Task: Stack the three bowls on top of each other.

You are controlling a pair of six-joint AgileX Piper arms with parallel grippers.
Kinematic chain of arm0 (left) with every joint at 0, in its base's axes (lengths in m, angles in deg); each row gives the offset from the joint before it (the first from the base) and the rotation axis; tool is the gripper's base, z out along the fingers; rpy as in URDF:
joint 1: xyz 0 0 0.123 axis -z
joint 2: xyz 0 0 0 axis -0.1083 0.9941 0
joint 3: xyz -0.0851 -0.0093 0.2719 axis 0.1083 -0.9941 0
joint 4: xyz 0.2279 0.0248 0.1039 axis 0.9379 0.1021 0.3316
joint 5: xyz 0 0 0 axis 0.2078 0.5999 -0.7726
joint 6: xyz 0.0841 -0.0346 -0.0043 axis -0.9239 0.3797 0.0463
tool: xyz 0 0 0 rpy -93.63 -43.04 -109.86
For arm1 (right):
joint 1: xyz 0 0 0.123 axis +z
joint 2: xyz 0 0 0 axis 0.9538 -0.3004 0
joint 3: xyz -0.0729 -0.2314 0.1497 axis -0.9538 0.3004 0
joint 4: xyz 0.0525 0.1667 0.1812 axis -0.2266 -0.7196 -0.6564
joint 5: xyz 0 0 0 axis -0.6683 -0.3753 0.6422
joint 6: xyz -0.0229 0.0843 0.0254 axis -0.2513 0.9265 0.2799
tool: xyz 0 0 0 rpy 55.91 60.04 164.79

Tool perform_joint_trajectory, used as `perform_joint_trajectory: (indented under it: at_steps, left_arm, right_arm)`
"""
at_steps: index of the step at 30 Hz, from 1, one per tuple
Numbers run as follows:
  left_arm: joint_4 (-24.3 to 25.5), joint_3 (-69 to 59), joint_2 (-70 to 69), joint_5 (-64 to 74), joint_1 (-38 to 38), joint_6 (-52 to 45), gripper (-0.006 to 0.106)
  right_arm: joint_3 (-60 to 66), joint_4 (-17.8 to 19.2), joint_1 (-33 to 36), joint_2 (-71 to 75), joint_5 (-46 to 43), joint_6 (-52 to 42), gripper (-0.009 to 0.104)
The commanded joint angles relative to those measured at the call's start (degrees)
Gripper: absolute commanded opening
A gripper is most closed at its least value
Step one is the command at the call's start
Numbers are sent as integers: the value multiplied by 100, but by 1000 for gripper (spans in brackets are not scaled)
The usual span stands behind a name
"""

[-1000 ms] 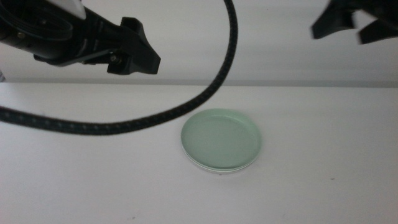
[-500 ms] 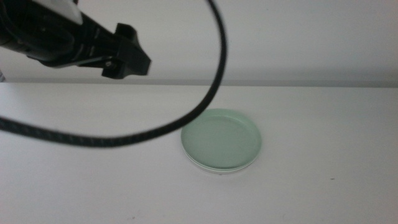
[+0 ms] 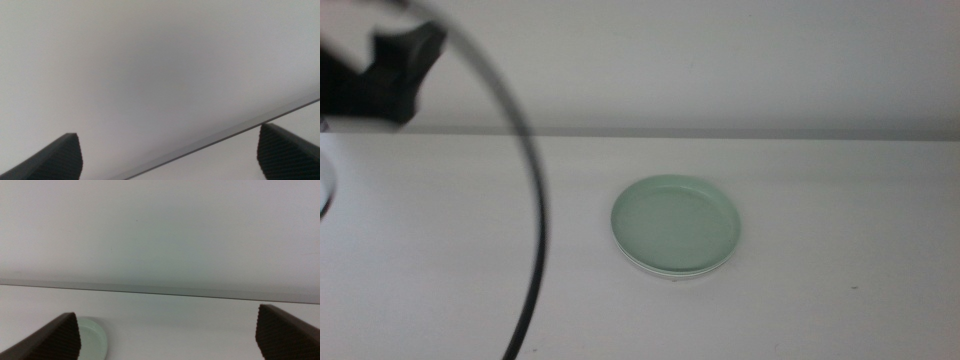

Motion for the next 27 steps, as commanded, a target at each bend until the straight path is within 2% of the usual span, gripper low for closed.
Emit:
perform_joint_trajectory:
  at_steps: [1, 6, 10, 21, 24, 27]
  left_arm:
    - [22, -507, -546, -159, -174, 29, 94]
    - [-10, -1509, -1642, -159, -584, 29, 94]
    - [-389, -2074, -2176, -159, -790, 29, 94]
    - [-389, -2427, -2850, -115, -801, 29, 94]
    - [-567, -2618, -2994, -183, -850, 29, 94]
    - [-581, -3069, -3282, -183, -976, 29, 94]
  right_arm:
    - [21, 51, -22, 25, -83, -56, 93]
    - [21, 51, -22, 25, -83, -56, 93]
    - [21, 51, -22, 25, -83, -56, 93]
    - [39, 65, -22, 25, -69, -56, 93]
    - [468, 103, -22, 246, -654, -56, 93]
    - [1481, 92, -22, 725, -1690, -56, 93]
